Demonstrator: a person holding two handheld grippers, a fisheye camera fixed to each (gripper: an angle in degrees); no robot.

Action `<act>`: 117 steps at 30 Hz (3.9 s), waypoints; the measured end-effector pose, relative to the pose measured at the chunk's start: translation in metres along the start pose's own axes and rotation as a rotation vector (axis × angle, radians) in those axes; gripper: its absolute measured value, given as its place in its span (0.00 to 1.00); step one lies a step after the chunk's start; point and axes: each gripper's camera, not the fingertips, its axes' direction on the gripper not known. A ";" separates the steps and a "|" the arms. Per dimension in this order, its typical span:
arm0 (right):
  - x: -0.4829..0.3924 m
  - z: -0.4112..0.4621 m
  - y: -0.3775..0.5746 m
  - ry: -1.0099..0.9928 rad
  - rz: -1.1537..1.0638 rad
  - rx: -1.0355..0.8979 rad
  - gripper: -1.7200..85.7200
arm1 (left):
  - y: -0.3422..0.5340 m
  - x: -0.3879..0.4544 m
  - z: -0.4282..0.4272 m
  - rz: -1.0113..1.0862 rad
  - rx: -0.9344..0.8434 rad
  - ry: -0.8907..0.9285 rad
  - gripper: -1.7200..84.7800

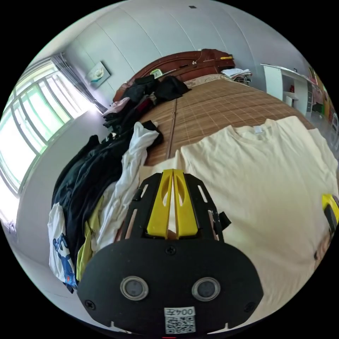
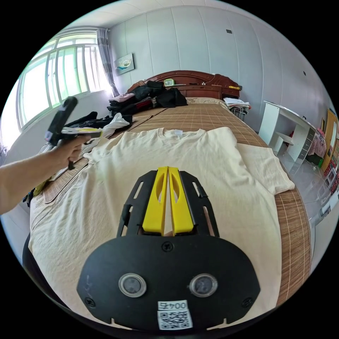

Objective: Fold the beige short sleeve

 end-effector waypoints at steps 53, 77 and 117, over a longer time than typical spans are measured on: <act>0.160 0.019 -0.045 0.243 -0.159 -0.595 0.11 | 0.112 0.112 -0.047 0.379 -0.118 0.117 0.03; 0.239 0.250 -0.130 0.405 -0.035 -0.626 0.10 | 0.118 0.098 -0.026 0.372 -0.092 0.201 0.03; 0.059 0.217 -0.124 -0.107 -0.042 -0.469 0.10 | 0.127 0.109 -0.013 0.385 -0.087 0.186 0.02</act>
